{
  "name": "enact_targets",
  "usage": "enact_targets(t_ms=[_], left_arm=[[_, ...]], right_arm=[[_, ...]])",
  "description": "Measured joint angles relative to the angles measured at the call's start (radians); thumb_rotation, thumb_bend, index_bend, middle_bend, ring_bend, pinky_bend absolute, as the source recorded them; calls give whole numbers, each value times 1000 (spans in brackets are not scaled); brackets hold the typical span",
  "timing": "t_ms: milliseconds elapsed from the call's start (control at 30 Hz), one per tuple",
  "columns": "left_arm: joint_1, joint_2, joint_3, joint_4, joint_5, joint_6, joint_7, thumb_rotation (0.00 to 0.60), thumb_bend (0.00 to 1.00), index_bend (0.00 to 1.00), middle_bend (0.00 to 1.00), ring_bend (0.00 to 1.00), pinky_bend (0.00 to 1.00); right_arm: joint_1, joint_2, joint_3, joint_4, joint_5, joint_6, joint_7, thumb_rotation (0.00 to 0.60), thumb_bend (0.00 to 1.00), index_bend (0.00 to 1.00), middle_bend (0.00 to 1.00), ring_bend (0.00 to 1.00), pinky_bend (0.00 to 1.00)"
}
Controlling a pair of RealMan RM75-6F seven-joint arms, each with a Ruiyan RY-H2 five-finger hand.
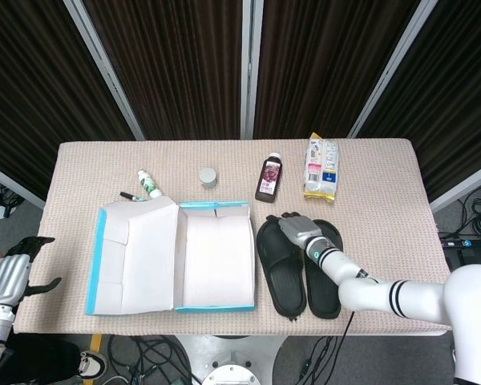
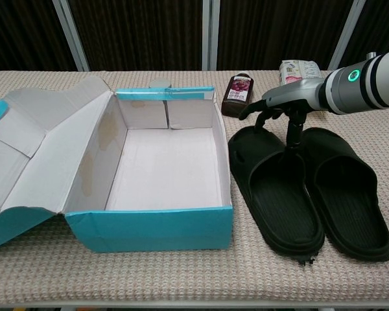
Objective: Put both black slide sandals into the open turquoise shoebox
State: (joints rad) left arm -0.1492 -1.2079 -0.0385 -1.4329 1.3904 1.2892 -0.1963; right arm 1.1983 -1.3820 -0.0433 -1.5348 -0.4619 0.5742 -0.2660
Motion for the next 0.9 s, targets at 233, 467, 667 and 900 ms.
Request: enact_targets(t_ms=[233,467,667,900], left_arm=[[-1,1,5,1,-1,-12,-9,600,167,215,200,132,225],[-4,6,3,-9,-6,-22,-9,600,168,215,200,132,225],[-10,9,1,-24,-8,-28,8,600,168,215,200,132,225],[-17,9,-2,-43,-12,-34,30,600,167,215,200,132,226]], right_arm=[[-19,-21,15,1,-11,87,-1,600,39,24,448,55,0],[-43,13,42,-41,-35,119,11,600,51,95,458,72,0],[-77,109,66,-127,-96,154,31,600,62,160,482,109,0],[-137,254,100,-251,-196,189,75,600,69,199,498,130,23]])
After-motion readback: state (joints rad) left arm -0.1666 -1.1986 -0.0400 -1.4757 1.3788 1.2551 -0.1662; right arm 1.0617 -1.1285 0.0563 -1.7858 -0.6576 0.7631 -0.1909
